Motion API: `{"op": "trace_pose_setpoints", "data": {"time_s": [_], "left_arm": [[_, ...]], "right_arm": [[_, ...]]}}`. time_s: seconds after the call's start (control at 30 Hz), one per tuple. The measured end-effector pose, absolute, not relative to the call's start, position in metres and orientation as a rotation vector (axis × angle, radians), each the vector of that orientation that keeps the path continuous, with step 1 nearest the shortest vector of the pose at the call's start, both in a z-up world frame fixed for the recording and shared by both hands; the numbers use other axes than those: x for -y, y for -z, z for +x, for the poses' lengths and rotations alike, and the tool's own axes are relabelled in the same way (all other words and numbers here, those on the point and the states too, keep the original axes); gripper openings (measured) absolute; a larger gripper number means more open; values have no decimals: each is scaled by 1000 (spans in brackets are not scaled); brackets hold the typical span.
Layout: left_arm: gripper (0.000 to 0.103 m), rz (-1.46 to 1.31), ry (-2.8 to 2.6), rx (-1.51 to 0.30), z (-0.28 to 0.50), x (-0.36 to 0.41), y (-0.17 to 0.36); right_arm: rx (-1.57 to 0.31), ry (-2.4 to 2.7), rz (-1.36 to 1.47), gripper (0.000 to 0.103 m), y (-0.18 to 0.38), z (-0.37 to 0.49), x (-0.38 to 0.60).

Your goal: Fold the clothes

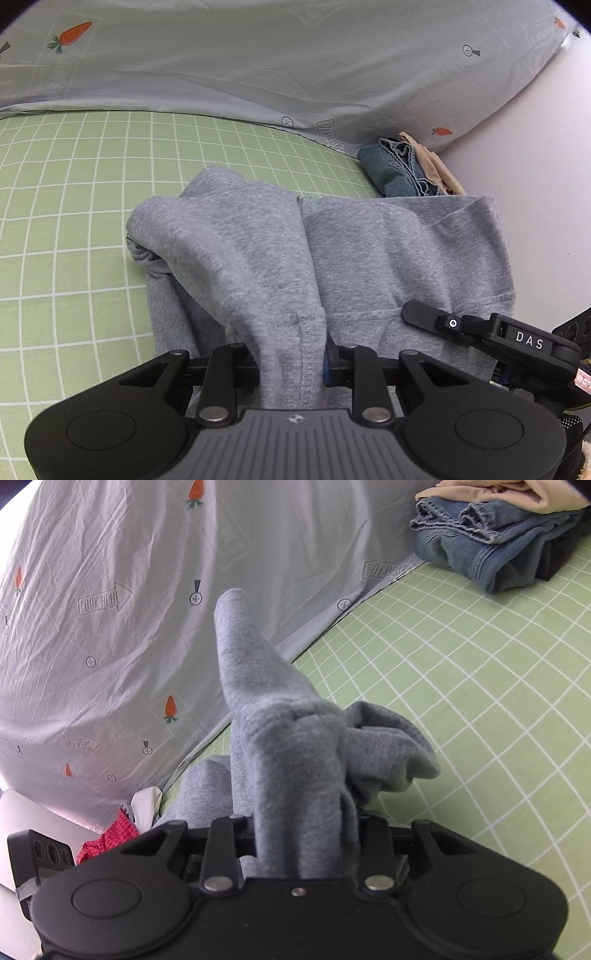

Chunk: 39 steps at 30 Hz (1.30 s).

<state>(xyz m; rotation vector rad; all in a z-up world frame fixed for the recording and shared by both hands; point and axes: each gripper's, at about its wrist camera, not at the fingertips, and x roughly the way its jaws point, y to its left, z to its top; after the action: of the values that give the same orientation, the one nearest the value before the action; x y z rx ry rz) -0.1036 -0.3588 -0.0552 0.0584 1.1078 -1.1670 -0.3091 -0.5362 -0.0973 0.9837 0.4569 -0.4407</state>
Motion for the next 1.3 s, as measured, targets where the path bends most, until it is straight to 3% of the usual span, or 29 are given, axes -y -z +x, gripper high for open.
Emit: {"op": "trace_pose_setpoints", "data": {"time_s": [0.33, 0.77, 1.13, 1.3], "left_arm": [[26, 40, 1210, -1089, -170, 451, 38], [25, -133, 1128, -1010, -229, 629, 9], [26, -204, 1224, -860, -195, 785, -41], [36, -49, 1044, -903, -155, 846, -4]], "right_arm": [[-377, 459, 985, 29, 77, -399, 621], [-373, 225, 936, 26, 26, -461, 857], [-149, 192, 869, 22, -23, -437, 1034], [-367, 518, 477, 26, -6, -375, 1074]]}}
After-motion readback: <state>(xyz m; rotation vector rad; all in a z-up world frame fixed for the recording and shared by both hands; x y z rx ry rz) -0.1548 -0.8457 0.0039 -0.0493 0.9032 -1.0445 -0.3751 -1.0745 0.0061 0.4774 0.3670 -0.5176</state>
